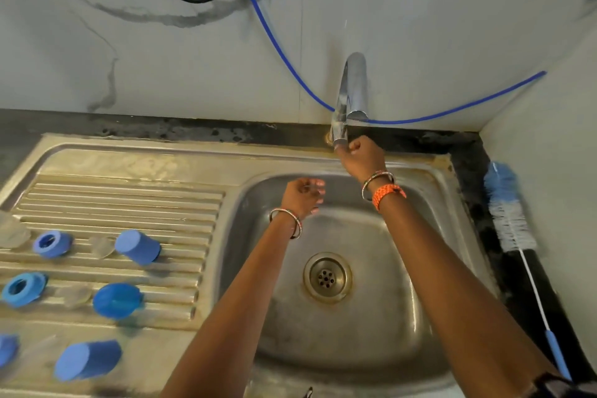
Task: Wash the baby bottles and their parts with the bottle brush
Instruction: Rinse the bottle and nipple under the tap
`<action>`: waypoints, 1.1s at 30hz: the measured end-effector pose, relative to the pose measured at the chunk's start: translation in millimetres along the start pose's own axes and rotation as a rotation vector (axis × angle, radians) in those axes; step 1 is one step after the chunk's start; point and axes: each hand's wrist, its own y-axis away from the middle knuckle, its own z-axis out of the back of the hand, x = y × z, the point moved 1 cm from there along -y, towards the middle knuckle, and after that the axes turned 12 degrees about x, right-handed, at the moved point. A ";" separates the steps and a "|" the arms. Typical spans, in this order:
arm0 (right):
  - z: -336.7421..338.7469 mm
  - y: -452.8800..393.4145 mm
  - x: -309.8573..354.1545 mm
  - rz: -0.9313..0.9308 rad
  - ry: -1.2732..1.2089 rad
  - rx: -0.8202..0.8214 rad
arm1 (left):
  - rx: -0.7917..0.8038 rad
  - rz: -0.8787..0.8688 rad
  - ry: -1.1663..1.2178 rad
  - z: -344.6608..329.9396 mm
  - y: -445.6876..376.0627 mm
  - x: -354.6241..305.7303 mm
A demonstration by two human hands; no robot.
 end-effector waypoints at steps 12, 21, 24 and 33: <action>-89.5 133.8 -40.5 -0.369 0.531 0.637 | 0.158 0.046 -0.969 20.1 83.6 48.7; -117.0 213.5 66.1 -0.244 0.381 0.197 | -0.079 -0.466 -0.801 82.9 195.5 8.4; -154.0 246.4 131.6 0.005 0.407 0.054 | -0.216 -0.680 -0.738 144.1 258.7 -19.4; -371.0 329.1 282.2 0.534 0.230 0.348 | -0.514 -0.512 -0.656 406.6 392.0 -3.6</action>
